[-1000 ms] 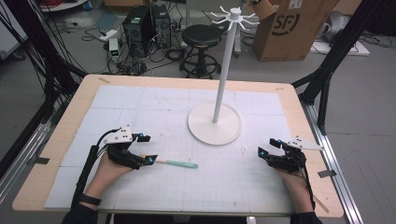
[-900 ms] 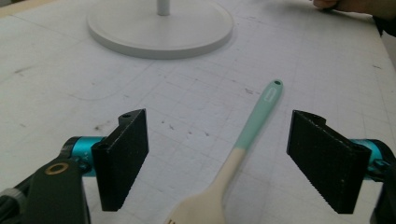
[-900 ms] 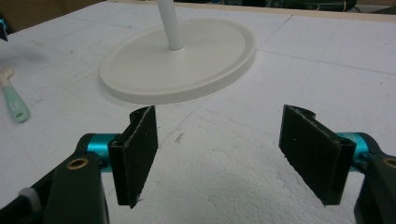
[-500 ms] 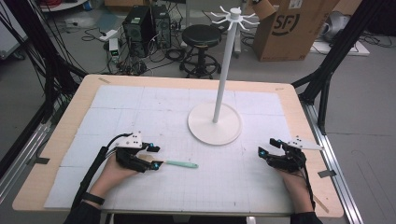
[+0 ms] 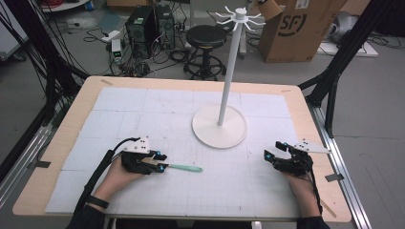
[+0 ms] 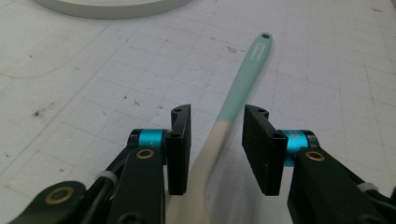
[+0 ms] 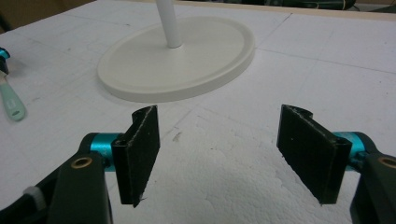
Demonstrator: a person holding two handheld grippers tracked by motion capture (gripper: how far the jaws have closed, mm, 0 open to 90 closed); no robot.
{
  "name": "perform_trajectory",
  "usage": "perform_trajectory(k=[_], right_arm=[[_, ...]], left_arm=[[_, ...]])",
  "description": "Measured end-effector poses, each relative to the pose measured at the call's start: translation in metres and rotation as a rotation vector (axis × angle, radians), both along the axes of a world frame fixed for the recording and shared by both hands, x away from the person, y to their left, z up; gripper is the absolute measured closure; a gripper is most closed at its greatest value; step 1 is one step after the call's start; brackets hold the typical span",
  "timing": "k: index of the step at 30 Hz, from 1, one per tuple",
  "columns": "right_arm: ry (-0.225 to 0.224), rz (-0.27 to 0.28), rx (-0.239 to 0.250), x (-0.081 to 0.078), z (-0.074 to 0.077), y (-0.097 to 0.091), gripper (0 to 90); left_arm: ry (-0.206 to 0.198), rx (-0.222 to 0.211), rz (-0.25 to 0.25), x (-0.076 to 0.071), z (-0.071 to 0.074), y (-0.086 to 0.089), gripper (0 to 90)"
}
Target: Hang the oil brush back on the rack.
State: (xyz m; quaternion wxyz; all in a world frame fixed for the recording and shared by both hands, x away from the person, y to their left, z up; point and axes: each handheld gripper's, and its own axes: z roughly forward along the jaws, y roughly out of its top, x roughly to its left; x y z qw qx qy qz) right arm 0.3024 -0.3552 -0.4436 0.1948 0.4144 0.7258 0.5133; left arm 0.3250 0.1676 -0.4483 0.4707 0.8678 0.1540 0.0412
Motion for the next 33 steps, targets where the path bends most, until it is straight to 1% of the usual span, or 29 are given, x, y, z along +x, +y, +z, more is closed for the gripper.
perform_trajectory(k=[2,4,5,7,8,12,14,16,19,22,25,30,32,33], right_arm=[[-0.001,0.001,-0.002,0.000,0.000,0.000,29.9],[0.001,0.000,0.000,0.000,0.000,0.001,30.2],[0.002,0.000,-0.001,0.000,0.000,0.000,30.4],[0.002,0.000,-0.004,0.000,0.000,0.000,30.6],[0.007,0.000,-0.002,0.000,0.000,0.000,30.7],[0.004,0.004,-0.002,0.000,0.000,0.001,31.3],[0.005,0.004,-0.003,0.000,-0.001,0.001,31.4],[0.006,0.003,-0.002,0.001,-0.001,0.001,31.6],[0.003,0.004,-0.003,0.001,-0.001,0.001,32.0],[0.005,0.004,-0.001,0.001,-0.001,0.001,32.3],[0.003,0.007,-0.003,0.001,-0.001,0.001,32.4],[0.005,0.010,-0.004,0.001,-0.001,0.001,32.5],[0.005,0.009,0.000,0.001,-0.001,0.001,32.5],[0.007,0.009,0.001,0.001,-0.001,0.001,32.6]], left_arm=[[-0.001,0.018,0.001,0.000,0.000,-0.002,65.5],[0.000,0.058,0.003,0.000,-0.001,-0.005,65.4],[-0.005,0.070,-0.001,0.000,-0.001,-0.007,65.4],[-0.011,0.087,-0.006,0.001,0.000,-0.008,65.7],[-0.010,0.086,-0.007,0.001,0.000,-0.008,66.6],[-0.003,0.089,-0.002,0.003,0.000,-0.007,70.4],[-0.009,0.114,-0.004,0.003,0.002,-0.010,70.7],[-0.019,0.157,-0.009,0.002,0.006,-0.014,70.7],[-0.010,0.174,-0.014,0.004,0.007,-0.015,70.8],[0.003,0.160,-0.014,0.005,0.006,-0.014,72.0],[0.004,0.151,-0.020,0.005,0.006,-0.013,75.7],[0.012,0.137,-0.022,0.006,0.005,-0.011,77.0],[0.022,0.124,-0.016,0.006,0.004,-0.011,77.6],[0.030,0.109,-0.016,0.007,0.003,-0.010,78.7]])
